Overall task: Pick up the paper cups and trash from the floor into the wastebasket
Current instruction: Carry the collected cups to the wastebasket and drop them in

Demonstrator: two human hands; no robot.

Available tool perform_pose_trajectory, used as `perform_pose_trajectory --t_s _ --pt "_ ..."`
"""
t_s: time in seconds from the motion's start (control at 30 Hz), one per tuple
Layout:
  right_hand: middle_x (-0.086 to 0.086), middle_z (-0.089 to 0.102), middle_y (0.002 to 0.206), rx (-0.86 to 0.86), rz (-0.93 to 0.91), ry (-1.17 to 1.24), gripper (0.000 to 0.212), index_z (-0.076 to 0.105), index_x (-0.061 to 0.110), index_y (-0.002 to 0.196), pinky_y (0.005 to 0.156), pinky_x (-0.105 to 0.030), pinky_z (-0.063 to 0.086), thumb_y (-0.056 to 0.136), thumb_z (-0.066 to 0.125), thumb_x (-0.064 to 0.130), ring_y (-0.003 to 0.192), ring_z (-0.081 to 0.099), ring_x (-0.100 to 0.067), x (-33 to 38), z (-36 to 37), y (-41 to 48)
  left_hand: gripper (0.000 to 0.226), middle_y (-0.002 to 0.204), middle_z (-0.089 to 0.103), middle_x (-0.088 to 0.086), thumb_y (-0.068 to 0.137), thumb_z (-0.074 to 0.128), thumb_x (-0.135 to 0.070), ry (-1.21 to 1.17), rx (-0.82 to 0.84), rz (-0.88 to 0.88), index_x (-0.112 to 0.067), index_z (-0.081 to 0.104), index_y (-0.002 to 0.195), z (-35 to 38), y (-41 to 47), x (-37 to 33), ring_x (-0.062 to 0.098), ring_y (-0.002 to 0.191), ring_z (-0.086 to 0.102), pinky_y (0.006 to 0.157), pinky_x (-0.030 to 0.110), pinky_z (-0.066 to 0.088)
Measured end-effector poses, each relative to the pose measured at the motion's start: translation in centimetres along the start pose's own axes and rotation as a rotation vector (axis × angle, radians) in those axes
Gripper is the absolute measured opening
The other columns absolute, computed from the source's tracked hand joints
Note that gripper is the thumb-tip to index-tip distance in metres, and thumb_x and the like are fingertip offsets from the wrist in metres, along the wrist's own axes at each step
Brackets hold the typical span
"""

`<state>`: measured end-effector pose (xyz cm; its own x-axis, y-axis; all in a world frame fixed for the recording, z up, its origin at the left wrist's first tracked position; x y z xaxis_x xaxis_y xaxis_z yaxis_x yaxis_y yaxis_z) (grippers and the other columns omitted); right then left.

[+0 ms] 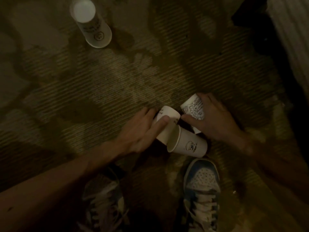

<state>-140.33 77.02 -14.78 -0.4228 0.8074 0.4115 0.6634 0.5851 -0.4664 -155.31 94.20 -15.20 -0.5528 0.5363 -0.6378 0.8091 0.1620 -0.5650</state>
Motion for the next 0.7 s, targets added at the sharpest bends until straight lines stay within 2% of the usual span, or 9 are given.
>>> perform_pose_trajectory --t_s 0.1,0.17,0.23,0.3,0.37,0.43,0.5,0.6,0.7 --pt "-0.010 0.046 0.135 -0.005 0.006 0.016 0.091 0.040 0.014 0.143 0.101 -0.040 0.038 0.071 0.062 0.065 0.123 0.045 -0.028 0.1 0.2 0.2 0.082 0.108 0.056 -0.002 0.078 0.019 -0.083 -0.024 0.017 -0.043 -0.021 0.057 0.116 -0.3 0.0 -0.1 0.010 0.093 0.052 0.084 0.036 0.046" --pt "-0.008 0.046 0.136 0.013 0.012 0.068 0.087 0.041 0.015 0.143 0.101 -0.038 0.038 0.075 0.066 0.061 0.123 0.046 -0.026 -0.1 -0.2 0.2 0.097 0.121 0.058 -0.002 0.070 0.023 -0.089 -0.068 0.021 -0.053 -0.022 0.052 0.134 -0.3 0.1 -0.4 0.011 0.104 0.055 0.092 0.040 0.048" --pt "-0.006 0.048 0.136 0.026 0.014 0.140 0.081 0.042 0.016 0.143 0.101 -0.034 0.039 0.078 0.070 0.055 0.123 0.047 -0.023 -0.1 -0.6 0.1 0.104 0.136 0.054 -0.003 0.069 0.037 -0.092 -0.109 0.006 -0.044 -0.023 0.039 0.147 -0.3 0.1 -0.9 0.010 0.114 0.053 0.096 0.038 0.048" --pt "-0.004 0.051 0.135 0.062 0.028 0.228 0.078 0.045 0.017 0.141 0.103 -0.035 0.041 0.078 0.069 0.055 0.122 0.050 -0.020 0.0 -0.7 -0.1 0.104 0.140 0.052 -0.003 0.070 0.054 -0.086 -0.095 -0.028 -0.020 -0.022 0.031 0.150 0.2 0.1 -1.4 0.008 0.112 0.050 0.090 0.031 0.045" --pt "-0.001 0.056 0.131 0.086 0.043 0.320 0.073 0.048 0.018 0.138 0.103 -0.040 0.044 0.079 0.068 0.056 0.119 0.054 -0.017 0.2 -0.3 -0.2 0.097 0.133 0.052 -0.004 0.074 0.066 -0.072 -0.080 -0.073 -0.009 -0.021 0.031 0.148 0.5 0.4 -1.6 0.008 0.106 0.048 0.083 0.028 0.042" --pt "0.000 0.060 0.126 0.083 0.052 0.367 0.064 0.051 0.019 0.134 0.100 -0.038 0.047 0.082 0.068 0.052 0.115 0.057 -0.016 0.3 0.0 -0.1 0.088 0.127 0.053 -0.010 0.075 0.073 -0.061 -0.179 -0.060 -0.056 -0.020 0.038 0.145 0.4 0.9 -1.4 0.007 0.105 0.052 0.083 0.030 0.047" --pt "0.004 0.064 0.115 0.098 0.082 0.456 0.048 0.056 0.023 0.124 0.086 -0.027 0.052 0.084 0.069 0.046 0.103 0.063 -0.010 0.4 -0.2 0.1 0.075 0.120 0.064 -0.006 0.074 0.077 -0.053 -0.364 0.001 -0.154 -0.019 0.051 0.136 -0.6 1.1 -1.2 0.011 0.100 0.064 0.082 0.034 0.057" --pt "0.011 0.068 0.100 0.179 0.121 0.630 0.023 0.059 0.032 0.105 0.059 -0.008 0.049 0.086 0.070 0.039 0.082 0.067 0.004 0.4 -1.3 -0.1 0.065 0.101 0.074 -0.002 0.066 0.080 -0.052 -0.588 0.099 -0.265 -0.019 0.062 0.120 -2.7 0.1 -0.8 0.011 0.086 0.073 0.076 0.031 0.060" --pt "0.007 0.073 0.094 0.273 0.120 0.747 0.032 0.063 0.032 0.103 0.058 -0.012 0.051 0.075 0.069 0.044 0.080 0.070 0.000 0.2 -2.5 -0.9 0.065 0.100 0.077 0.002 0.057 0.087 -0.047 -0.759 0.220 -0.266 -0.018 0.067 0.113 -3.1 -2.3 -0.6 0.017 0.091 0.074 0.078 0.034 0.059"
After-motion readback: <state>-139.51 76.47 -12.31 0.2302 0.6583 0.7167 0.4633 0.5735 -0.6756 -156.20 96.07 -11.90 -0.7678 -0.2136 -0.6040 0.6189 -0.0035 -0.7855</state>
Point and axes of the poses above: each hand's wrist, its own y-axis towards the middle knuckle, its own z-axis out of the palm, x = y × z, the point moved 1 cm from there along y, towards the middle knuckle
